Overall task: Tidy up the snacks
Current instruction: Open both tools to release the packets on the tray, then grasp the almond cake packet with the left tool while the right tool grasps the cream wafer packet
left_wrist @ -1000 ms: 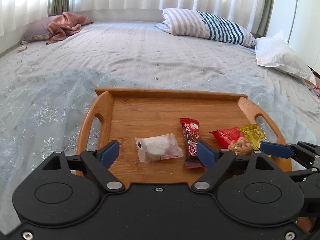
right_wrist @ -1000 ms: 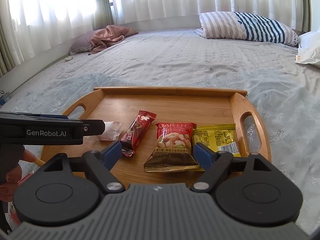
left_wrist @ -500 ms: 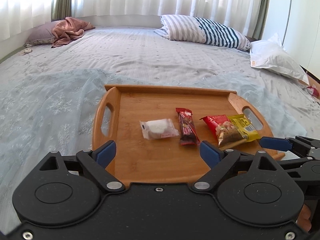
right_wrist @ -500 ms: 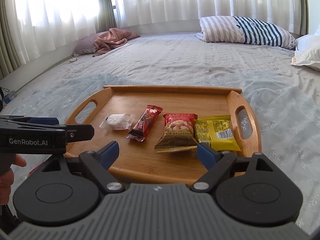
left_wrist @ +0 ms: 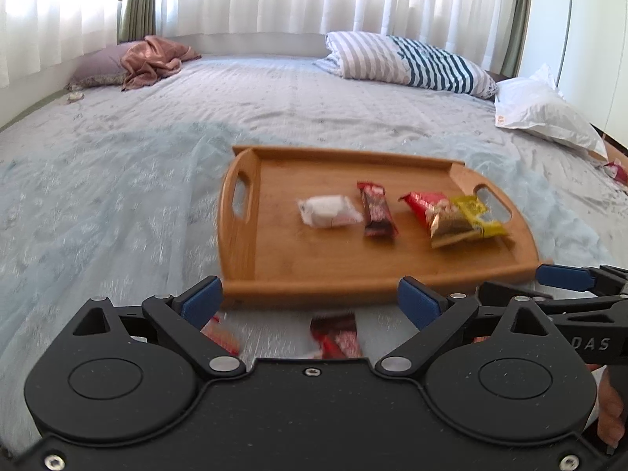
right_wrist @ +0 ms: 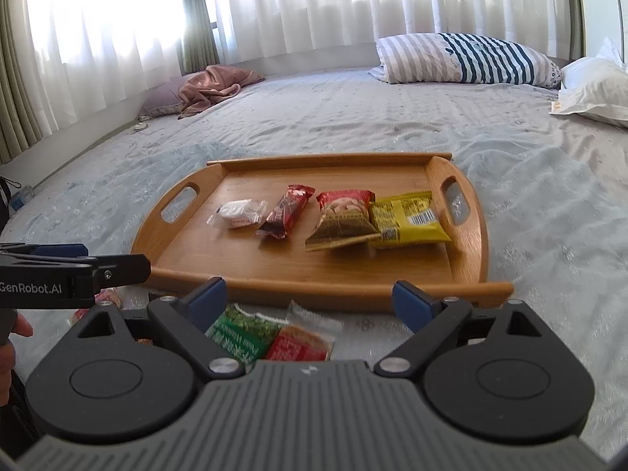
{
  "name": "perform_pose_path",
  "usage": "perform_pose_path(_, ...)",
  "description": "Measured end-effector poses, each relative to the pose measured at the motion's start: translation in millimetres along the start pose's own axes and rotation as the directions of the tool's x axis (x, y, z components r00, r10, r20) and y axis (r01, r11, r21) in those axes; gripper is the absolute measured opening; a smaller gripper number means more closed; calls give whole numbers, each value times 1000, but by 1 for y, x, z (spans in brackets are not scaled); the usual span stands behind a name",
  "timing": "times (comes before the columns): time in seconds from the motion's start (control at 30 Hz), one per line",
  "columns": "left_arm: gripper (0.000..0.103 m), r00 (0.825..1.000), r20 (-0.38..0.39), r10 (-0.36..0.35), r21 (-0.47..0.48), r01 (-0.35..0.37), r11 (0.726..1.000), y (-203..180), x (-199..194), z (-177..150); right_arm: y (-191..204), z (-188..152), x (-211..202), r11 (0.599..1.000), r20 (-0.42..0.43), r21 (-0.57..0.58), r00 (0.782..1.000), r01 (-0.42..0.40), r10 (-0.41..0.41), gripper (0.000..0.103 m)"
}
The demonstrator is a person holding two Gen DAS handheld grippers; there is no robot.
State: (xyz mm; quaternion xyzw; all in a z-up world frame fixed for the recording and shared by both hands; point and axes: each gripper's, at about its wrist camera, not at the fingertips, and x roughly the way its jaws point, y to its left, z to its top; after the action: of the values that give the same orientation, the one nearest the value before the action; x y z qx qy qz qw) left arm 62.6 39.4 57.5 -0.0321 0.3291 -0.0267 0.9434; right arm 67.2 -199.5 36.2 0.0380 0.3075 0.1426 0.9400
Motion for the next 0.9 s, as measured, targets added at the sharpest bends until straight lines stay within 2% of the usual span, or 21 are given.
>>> perform_pose_path(0.23, 96, 999, -21, 27, 9, -27, 1000, 9, -11, -22, 3, -24, -14, 1000, -13, 18, 1000, 1, -1, 97)
perform_pose_path(0.4, 92, 998, -58, 0, 60, 4, 998, 8, -17, -38, 10, -38, -22, 1000, -23, 14, 1000, -2, 3, 96)
perform_pose_path(0.47, 84, 997, -72, -6, 88, 13, 996, 6, -19, -44, 13, -42, -24, 1000, -39, 12, 999, -8, 9, 89)
perform_pose_path(0.53, 59, 995, -92, -25, 110, 36, 993, 5, -21, -49, 16, -46, -26, 1000, -63, 17, 998, -23, 24, 83)
perform_pose_path(0.6, 54, 996, -85, -20, 134, 32, 990, 4, -24, -52, 19, -51, -28, 999, -76, 24, 997, -27, 29, 79)
perform_pose_path(0.63, 48, 997, -81, -14, 152, 27, 988, 3, -26, -52, 20, -52, -28, 1000, -82, 21, 996, -24, 25, 75)
perform_pose_path(0.67, 43, 997, -79, -14, 160, 26, 987, 3, -29, -52, 22, -54, -29, 1000, -87, 16, 996, -22, 24, 68)
perform_pose_path(0.77, 42, 993, -98, -65, 129, 77, 989, 8, -37, -53, 27, -57, -29, 1000, -100, -2, 995, -18, 18, 53)
perform_pose_path(0.83, 43, 991, -105, -84, 130, 98, 987, 10, -41, -56, 30, -59, -29, 1000, -103, -12, 994, -19, 17, 49)
perform_pose_path(0.9, 43, 991, -110, -73, 134, 87, 987, 10, -40, -58, 32, -60, -28, 1000, -107, -18, 994, -24, 22, 45)
